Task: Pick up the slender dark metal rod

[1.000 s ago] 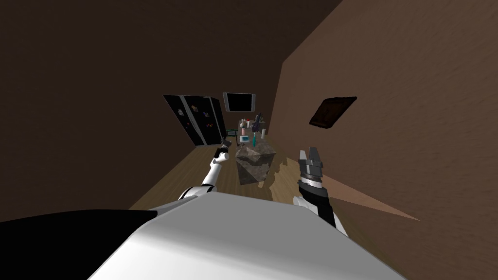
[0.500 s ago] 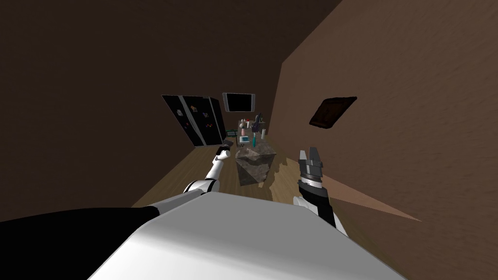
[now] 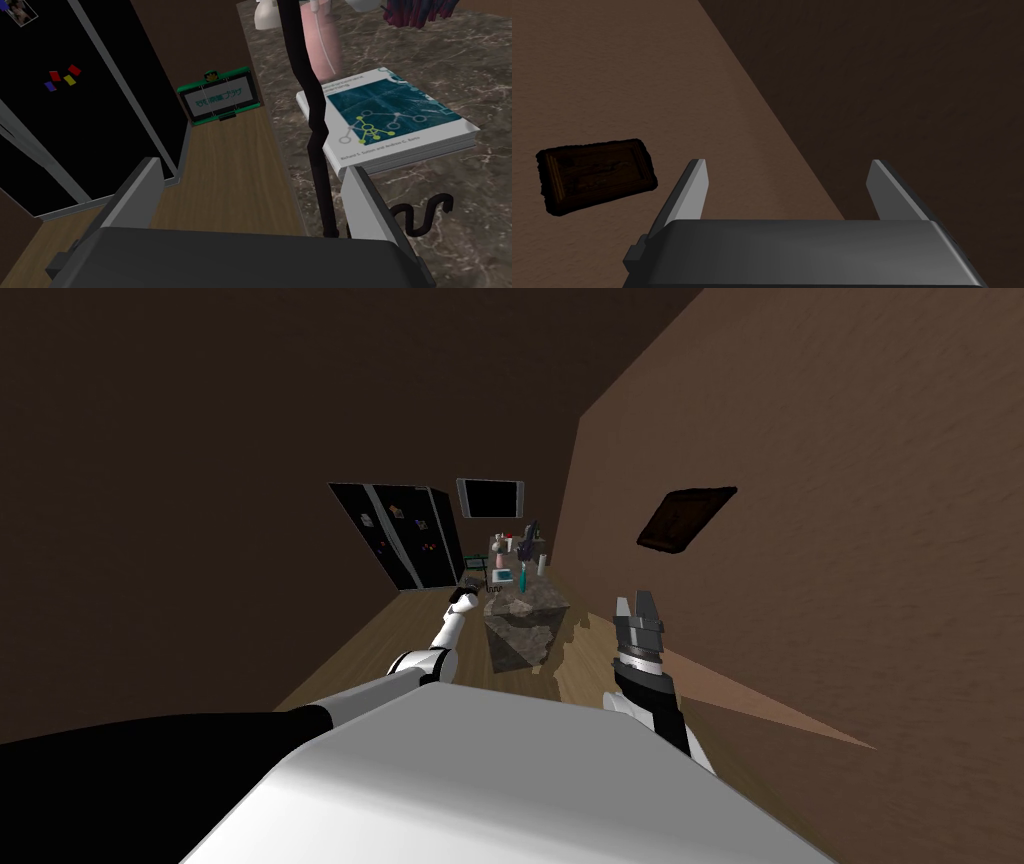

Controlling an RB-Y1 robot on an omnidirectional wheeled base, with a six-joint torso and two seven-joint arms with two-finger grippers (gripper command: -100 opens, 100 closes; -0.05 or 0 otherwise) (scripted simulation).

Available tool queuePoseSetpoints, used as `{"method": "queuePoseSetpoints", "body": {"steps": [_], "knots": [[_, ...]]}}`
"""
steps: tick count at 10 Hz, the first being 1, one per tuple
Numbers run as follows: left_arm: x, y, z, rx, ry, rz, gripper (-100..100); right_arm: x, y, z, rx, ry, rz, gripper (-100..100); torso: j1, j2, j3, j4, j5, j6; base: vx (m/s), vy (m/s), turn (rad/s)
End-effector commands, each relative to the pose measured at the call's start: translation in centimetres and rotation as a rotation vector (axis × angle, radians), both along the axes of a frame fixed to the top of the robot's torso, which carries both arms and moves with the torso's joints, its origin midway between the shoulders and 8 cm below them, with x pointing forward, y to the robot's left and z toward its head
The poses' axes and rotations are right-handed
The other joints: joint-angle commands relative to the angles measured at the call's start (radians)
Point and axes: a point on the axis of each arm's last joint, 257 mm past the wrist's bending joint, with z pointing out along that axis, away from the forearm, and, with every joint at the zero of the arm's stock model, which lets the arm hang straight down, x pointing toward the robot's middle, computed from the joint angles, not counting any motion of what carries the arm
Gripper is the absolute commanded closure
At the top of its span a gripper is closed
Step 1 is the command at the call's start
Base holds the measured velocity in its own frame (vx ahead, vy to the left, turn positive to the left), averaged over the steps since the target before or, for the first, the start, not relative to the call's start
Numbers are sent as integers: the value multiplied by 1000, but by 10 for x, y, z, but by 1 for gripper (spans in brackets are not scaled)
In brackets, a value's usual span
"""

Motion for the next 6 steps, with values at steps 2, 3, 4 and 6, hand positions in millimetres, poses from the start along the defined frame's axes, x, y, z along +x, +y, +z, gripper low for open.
{"method": "queuePoseSetpoints", "body": {"steps": [2, 3, 4, 6], "knots": [[8, -30, -8, -103, 24, -34, -100, 0, 0, 0, 0, 0, 0, 0, 0, -1, 0, 0, 0, 0, 68, 23, -7], [9, -38, -9, -123, 27, -42, -100, 0, 0, 0, 0, 0, 0, 0, 0, -2, -1, 0, 0, 0, 79, 14, -4], [9, -38, -9, -123, 27, -42, -100, 0, 0, 0, 0, 0, 0, 0, 0, -2, -1, 0, 0, 0, 51, 5, 0], [8, -36, -8, -120, 27, -41, 0, 0, 0, 0, 0, 0, 0, 0, -1, 1, 1, 0, 0, 0, 9, 1, 0]]}}
